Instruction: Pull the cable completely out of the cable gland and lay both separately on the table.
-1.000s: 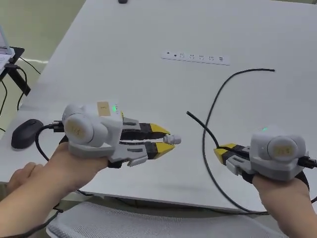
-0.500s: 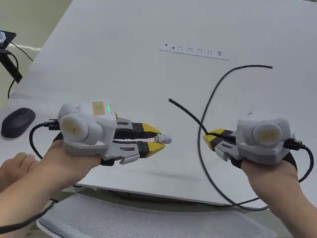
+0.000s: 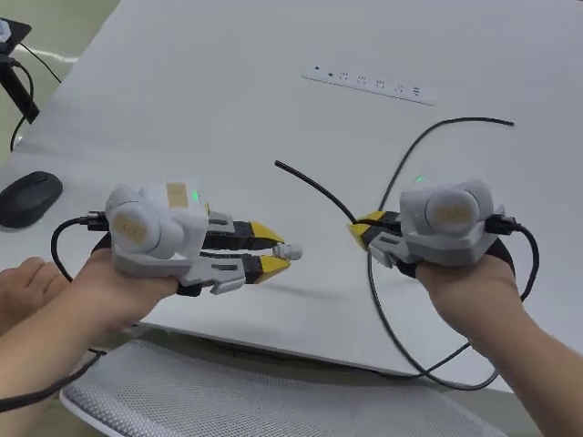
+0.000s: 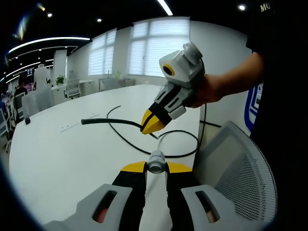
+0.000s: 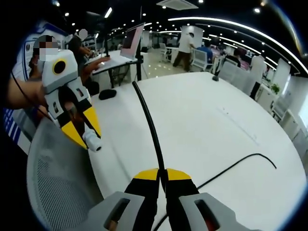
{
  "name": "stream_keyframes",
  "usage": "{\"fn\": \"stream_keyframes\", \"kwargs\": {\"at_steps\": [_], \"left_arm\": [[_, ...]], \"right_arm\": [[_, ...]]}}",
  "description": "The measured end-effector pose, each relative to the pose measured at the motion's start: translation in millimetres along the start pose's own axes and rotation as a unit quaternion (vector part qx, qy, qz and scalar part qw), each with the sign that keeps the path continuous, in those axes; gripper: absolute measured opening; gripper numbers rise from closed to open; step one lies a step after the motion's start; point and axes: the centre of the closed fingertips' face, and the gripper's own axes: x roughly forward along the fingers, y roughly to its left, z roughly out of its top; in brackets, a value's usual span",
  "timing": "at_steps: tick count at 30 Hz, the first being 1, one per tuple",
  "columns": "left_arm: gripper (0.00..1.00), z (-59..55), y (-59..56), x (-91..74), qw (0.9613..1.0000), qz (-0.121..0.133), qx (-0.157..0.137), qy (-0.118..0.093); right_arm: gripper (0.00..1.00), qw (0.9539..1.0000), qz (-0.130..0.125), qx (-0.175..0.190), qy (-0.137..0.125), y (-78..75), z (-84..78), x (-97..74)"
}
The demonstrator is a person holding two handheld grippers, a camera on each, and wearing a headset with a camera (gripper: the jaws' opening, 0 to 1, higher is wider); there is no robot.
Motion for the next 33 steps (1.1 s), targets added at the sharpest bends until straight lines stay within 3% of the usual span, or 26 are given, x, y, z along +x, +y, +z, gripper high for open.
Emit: {"fn": "stream_keyframes", "kwargs": {"at_steps": [14,28,33], "left_arm": [[0.15,-36.7,17.9,-2.1,0.9998,0.007,-0.017,0.003],[0.15,-81.6,41.2,-2.2,0.9994,0.01,-0.03,0.012],[0.15,-92.5,47.3,0.6,0.9991,0.012,-0.036,0.017]], "right_arm": [[0.0,0.9992,0.025,-0.026,0.016,0.4,16.8,40.7],[0.0,0.996,0.061,-0.048,0.045,16.9,18.5,83.1],[0.0,0.9938,0.075,-0.059,0.056,23.8,20.3,101.0]]}}
